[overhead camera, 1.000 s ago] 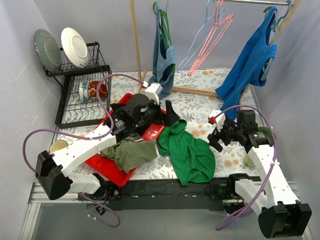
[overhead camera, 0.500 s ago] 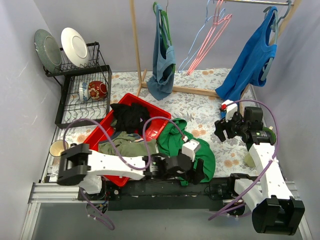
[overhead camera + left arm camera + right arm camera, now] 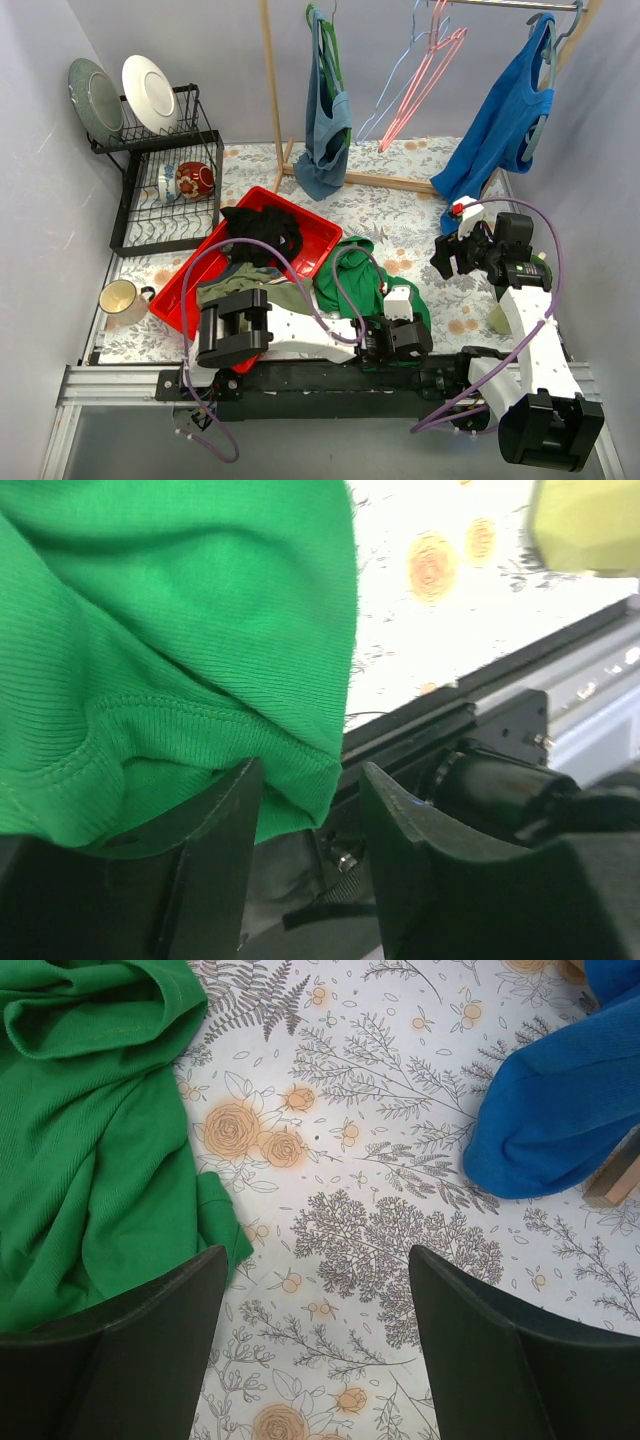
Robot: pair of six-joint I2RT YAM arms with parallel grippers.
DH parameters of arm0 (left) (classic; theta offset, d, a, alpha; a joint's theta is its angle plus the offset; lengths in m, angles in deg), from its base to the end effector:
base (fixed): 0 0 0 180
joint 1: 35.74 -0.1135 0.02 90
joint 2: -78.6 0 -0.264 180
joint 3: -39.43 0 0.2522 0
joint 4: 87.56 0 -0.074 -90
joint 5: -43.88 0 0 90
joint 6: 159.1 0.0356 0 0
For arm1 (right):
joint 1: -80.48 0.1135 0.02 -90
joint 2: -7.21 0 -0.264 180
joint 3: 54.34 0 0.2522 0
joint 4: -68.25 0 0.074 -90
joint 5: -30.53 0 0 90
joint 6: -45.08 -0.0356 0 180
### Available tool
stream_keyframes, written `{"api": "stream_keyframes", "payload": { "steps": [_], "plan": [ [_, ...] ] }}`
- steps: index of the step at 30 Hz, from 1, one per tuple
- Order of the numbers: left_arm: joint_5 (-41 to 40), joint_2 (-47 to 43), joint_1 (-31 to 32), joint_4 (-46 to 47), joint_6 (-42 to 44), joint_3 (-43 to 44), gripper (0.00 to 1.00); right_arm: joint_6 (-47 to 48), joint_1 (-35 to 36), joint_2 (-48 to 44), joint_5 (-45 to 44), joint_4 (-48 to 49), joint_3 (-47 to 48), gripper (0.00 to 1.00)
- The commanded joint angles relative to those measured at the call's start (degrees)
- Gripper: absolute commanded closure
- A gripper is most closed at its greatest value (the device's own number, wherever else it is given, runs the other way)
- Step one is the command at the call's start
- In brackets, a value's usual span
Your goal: Place the tank top on the hanger
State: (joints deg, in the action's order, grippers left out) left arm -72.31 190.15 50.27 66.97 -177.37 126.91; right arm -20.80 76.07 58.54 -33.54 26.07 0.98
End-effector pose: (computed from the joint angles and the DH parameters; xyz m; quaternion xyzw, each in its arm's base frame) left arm 0.0446 -0.4139 0.1756 -0.2533 0.8816 -0.3606 0.1691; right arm 0.1906 0.0009 0.2716 -0.2466 0.8469 0.0907 0.4623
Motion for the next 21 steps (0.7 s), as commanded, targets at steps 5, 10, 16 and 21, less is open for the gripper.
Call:
{"api": "stream_keyframes", "payload": {
  "steps": [5,10,16,21],
  "plan": [
    [-1.7,2.5,0.4,-7.5,-7.2,4.9,0.50,-0.8,-0.5,-0.7,2.5,2.1,-0.2,0.20],
    [-2.7,1.9,0.4,-9.5,-8.8,5.1,0.48,-0.7,-0.6,-0.9,2.9,2.1,-0.3,0.19],
    [-2.7,3.1,0.3,-9.0,-10.1,5.1,0.54,-0.8,-0.6,-0.9,3.3,2.1,-0.2,0.19],
    [-4.7,0.3,-0.4,-9.0,-8.9,4.1,0.86,-0.2,-0.7,-1.4,3.3,1.8,-0.4,0.19]
  ]
}}
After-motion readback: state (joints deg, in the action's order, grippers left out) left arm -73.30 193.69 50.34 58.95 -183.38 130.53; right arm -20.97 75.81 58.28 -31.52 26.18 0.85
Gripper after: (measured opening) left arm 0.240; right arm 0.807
